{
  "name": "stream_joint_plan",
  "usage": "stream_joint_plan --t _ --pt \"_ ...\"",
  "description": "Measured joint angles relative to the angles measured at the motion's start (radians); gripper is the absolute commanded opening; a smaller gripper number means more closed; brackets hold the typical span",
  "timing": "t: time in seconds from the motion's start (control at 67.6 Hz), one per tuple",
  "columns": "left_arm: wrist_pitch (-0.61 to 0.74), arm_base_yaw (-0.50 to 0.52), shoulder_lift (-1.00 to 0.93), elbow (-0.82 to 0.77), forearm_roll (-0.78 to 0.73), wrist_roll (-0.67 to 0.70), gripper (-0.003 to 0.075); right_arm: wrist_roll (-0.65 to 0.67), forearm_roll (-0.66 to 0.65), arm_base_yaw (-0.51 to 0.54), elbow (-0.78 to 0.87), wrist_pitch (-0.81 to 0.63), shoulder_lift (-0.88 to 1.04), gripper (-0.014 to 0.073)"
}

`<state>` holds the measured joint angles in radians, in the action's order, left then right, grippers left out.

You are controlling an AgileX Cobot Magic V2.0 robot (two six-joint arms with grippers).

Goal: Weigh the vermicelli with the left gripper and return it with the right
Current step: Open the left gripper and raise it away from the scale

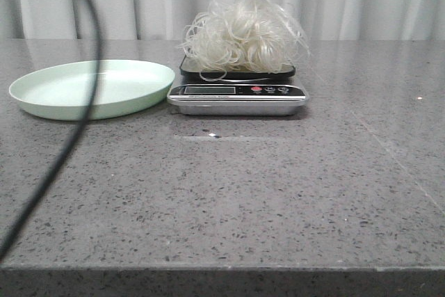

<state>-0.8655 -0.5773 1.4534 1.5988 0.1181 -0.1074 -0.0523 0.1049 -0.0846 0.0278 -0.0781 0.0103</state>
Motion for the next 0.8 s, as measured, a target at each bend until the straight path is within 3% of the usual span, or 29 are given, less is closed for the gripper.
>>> stream_joint_plan --t 0.399,0.607,0.799 --pt "0.391 0.000 -0.601 -0.697 0.000 -0.001 0.0141 0.000 0.000 0.000 0.000 0.000 0.000 0.0157" --pt "0.502 0.000 -0.875 -0.981 0.000 -0.001 0.0127 0.000 0.000 0.000 0.000 0.000 0.000 0.0157" --pt "0.531 0.000 -1.089 -1.143 0.000 -0.001 0.0127 0.000 0.000 0.000 0.000 0.000 0.000 0.0157"
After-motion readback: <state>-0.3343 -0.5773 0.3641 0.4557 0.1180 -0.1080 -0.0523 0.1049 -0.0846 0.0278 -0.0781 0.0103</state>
